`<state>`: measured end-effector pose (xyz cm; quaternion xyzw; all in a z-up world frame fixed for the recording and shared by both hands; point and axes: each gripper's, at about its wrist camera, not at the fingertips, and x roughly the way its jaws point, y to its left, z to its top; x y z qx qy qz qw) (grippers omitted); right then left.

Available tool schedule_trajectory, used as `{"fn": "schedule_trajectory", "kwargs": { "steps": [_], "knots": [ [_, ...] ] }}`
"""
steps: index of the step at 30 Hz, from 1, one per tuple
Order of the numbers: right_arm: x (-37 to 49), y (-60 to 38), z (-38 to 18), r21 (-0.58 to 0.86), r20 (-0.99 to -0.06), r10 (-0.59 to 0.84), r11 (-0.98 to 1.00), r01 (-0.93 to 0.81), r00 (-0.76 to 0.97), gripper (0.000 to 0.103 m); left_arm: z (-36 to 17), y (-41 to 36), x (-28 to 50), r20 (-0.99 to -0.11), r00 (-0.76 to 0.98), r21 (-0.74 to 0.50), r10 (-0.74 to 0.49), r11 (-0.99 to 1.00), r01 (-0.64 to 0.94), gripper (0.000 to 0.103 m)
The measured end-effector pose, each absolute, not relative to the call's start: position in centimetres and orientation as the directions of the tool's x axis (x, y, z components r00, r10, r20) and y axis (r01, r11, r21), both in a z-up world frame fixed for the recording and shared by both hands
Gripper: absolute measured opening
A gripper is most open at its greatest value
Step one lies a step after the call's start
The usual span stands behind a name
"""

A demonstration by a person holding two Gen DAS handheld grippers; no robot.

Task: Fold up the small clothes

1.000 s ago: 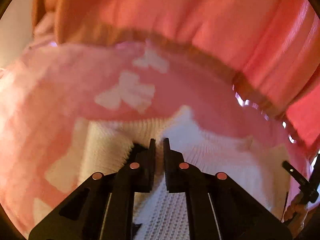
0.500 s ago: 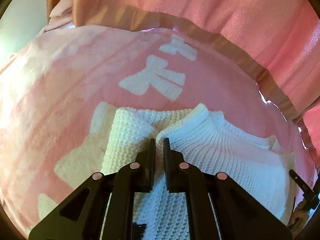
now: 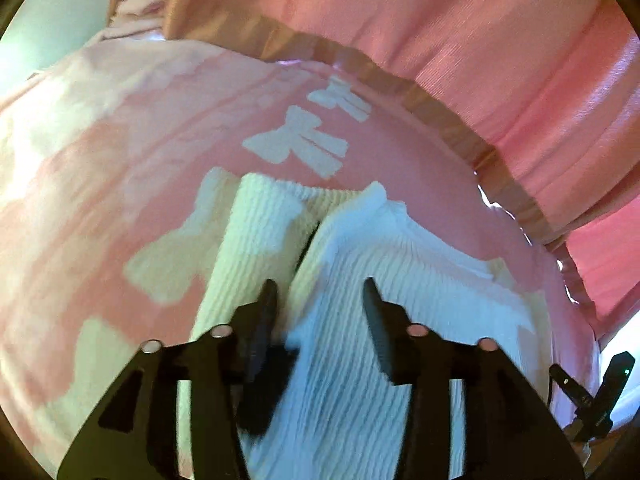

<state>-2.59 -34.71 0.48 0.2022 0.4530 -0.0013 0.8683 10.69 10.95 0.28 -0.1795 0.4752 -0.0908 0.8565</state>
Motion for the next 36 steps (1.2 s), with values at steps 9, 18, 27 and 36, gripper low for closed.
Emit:
{"fn": "schedule_trajectory", "kwargs": {
  "steps": [9, 18, 27, 36],
  "knots": [
    [-9.4, -31.7, -1.8, 0.36, -0.814, 0.187, 0.905, 0.226, 0.55, 0.044, -0.2, 10.1, 3.2, -0.804, 0.536, -0.273, -0.256, 0.961, 0.049, 0.055],
    [-10.5, -31.6, -0.4, 0.344, -0.803, 0.148, 0.906, 0.245, 0.578, 0.01, -1.0, 10.8, 1.9, -0.835, 0.499, -0.236, -0.232, 0.97, 0.055, 0.01],
    [-12.0, -32.0, -1.1, 0.083, -0.929, -0.033, 0.952, 0.295, 0.369, 0.009, -2.0, 13.9, -0.4, -0.888, 0.401, -0.268, -0.224, 0.962, -0.055, 0.01],
    [-12.3, -33.1, 4.5, 0.146, -0.854, -0.004, 0.958, 0.248, 0.52, 0.053, 4.2, 12.8, -1.0, -0.831, 0.524, -0.205, -0.189, 0.978, 0.028, 0.062]
  ]
}}
